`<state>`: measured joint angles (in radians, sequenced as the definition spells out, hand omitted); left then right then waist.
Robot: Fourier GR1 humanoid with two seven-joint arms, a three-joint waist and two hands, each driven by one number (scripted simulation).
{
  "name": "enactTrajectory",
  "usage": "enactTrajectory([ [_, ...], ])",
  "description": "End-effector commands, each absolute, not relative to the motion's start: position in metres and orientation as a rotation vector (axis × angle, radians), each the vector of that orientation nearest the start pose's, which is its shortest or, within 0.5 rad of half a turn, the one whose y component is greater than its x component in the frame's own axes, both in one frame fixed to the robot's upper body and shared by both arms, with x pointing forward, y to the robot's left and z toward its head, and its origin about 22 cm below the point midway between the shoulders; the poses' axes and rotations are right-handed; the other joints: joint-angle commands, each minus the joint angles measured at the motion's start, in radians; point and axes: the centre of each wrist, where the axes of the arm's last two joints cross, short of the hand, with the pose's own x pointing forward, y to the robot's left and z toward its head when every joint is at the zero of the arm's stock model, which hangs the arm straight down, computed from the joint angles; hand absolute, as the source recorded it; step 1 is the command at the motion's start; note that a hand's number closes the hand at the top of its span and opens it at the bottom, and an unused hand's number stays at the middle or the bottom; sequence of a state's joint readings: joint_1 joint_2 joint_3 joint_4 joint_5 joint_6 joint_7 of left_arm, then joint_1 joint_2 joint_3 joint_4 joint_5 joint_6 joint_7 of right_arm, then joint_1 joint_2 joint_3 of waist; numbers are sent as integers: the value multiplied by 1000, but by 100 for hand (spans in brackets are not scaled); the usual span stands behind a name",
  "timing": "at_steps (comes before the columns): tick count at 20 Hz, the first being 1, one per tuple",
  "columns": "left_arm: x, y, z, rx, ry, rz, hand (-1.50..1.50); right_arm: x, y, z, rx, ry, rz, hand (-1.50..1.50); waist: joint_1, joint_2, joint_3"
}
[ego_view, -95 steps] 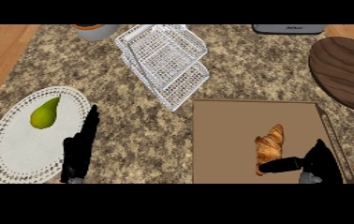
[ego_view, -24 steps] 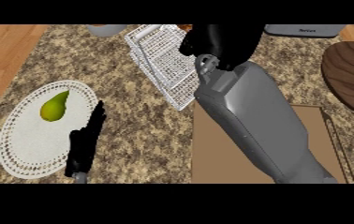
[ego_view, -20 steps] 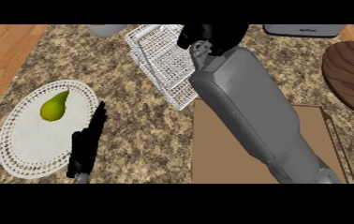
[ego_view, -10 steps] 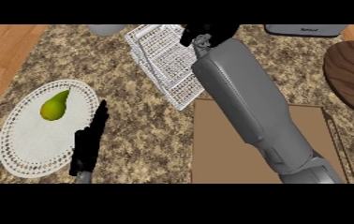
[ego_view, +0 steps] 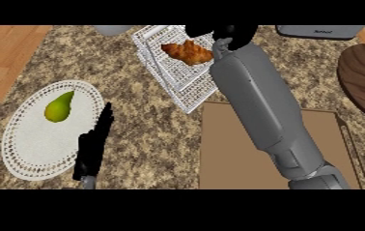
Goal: Pick the croissant from the tray and place it in the tiered basket
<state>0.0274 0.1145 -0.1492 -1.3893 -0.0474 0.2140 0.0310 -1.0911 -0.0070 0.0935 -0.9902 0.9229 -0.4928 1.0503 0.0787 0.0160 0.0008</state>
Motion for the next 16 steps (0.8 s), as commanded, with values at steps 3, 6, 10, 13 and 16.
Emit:
enactTrajectory([
  [3,231,225,-51,211,-1309,-74,0,406,-46,207,-817,-1448,-278,-150,-16,-4,-1],
  [6,215,240,-52,238,-1315,-80,0,407,-42,205,-911,-1527,-367,-150,-35,-16,-2],
  [10,224,245,-47,267,-1294,-2,0,407,-59,210,-998,-1509,-507,-150,-96,-33,-3],
  [13,203,252,-66,274,-1259,2,0,399,-79,207,-1005,-1463,-591,-150,-122,-42,-3],
  [16,201,258,-60,291,-1263,37,0,385,-105,215,-1028,-1433,-647,-150,-154,-54,-1],
])
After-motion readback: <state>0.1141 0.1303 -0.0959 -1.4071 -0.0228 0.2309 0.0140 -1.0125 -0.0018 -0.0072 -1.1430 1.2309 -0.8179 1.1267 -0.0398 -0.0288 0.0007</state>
